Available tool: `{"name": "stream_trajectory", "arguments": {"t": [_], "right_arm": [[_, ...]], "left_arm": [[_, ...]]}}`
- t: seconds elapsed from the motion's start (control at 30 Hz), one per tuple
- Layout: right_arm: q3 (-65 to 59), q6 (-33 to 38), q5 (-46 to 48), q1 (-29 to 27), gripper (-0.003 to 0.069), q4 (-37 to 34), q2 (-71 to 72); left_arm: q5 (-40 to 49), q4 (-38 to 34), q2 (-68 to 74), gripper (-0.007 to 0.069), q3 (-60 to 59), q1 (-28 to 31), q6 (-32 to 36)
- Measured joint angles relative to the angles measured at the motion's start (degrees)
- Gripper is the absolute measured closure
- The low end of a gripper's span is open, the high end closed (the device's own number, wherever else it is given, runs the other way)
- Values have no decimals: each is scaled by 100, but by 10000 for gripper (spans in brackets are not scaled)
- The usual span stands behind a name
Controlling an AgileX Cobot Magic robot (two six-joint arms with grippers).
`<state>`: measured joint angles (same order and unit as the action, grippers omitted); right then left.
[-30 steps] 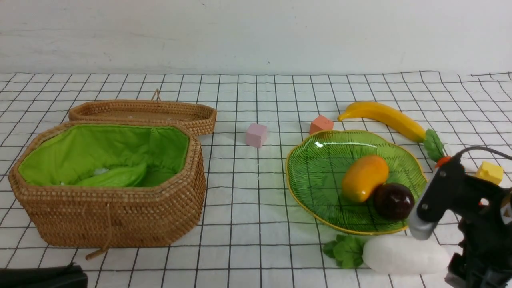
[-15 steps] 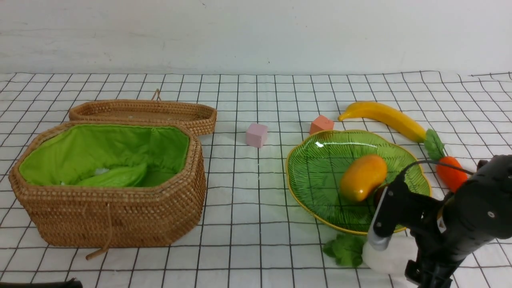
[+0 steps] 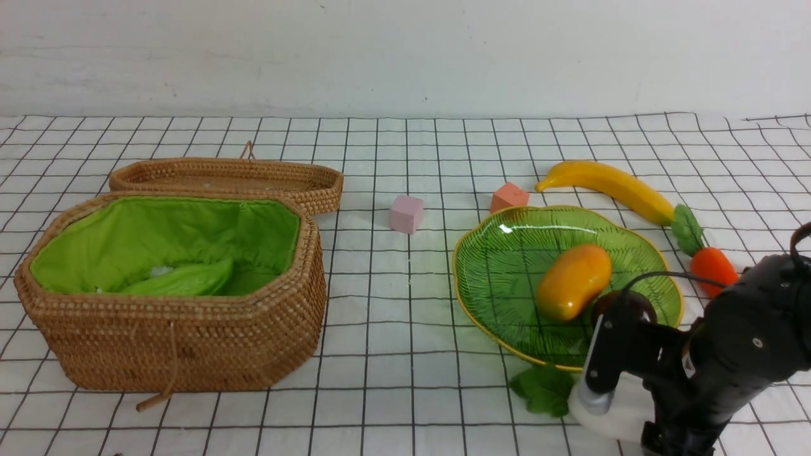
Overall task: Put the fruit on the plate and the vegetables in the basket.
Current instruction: Take a daikon with your right arm and place it on the basket on the left.
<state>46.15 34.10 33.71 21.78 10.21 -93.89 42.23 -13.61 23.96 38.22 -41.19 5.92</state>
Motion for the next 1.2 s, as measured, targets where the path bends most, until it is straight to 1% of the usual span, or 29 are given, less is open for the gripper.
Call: {"name": "stream_trajectory", "arguments": {"t": [0.07,0.2,0.33,0.4,0.47,0.5,0.53,0.57,0.6,0.63,0.67,0.7,0.73,0.83,0.9,1.0,1.03,1.07,1.13,1.2], "right_arm": [[6,20,56,0,133,-14,0],[6,396,458,80,133,-257,100],[-4,750,972,467,133,-486,418],[17,733,1102,715,133,-638,660],[122,545,1203,959,133,-777,897],[346,158,1219,1213,133,-953,1140],[384,158,1219,1213,133,-980,1167],[749,-290,1153,1510,133,-1178,1360],[969,-438,1080,1646,133,-1230,1427],[1338,-562,966,1846,133,-1355,1478],[1665,-642,778,2001,133,-1455,1484],[1730,-649,747,2031,133,-1455,1477],[2205,-654,548,2221,133,-1597,1395],[3286,-632,290,2480,133,-1913,895],[3934,-556,256,2552,133,-2098,412],[4973,-305,236,2572,133,-2504,-640],[5309,-231,236,2572,133,-2623,-987],[5377,-184,234,2572,133,-2623,-987],[6264,118,250,2572,133,-2852,-1953],[6796,212,282,2572,133,-2908,-2420]], "left_arm": [[0,0,0,638,0,0,0],[0,0,0,638,0,0,0],[-5,0,0,638,0,0,-12],[-10,53,0,638,0,0,-76],[-15,227,0,638,0,0,-267],[-20,586,0,638,0,0,-650],[-20,702,0,638,0,0,-775],[-20,1231,0,638,0,0,-1273],[-20,1524,0,638,0,0,-1659],[-20,1971,0,638,0,0,-2055],[-20,2266,0,638,0,0,-2448],[-12,2337,0,638,0,0,-2525],[-7,2864,0,638,0,0,-3050],[-9,3658,0,638,0,0,-4031],[-15,4021,-2,638,0,0,-4414],[-20,4390,-2,638,0,0,-4773],[-20,4423,-2,638,0,0,-4830],[-20,4431,-2,638,0,0,-4830],[-20,4476,-2,638,0,0,-4891],[-20,4482,-2,638,0,0,-4896]]}}
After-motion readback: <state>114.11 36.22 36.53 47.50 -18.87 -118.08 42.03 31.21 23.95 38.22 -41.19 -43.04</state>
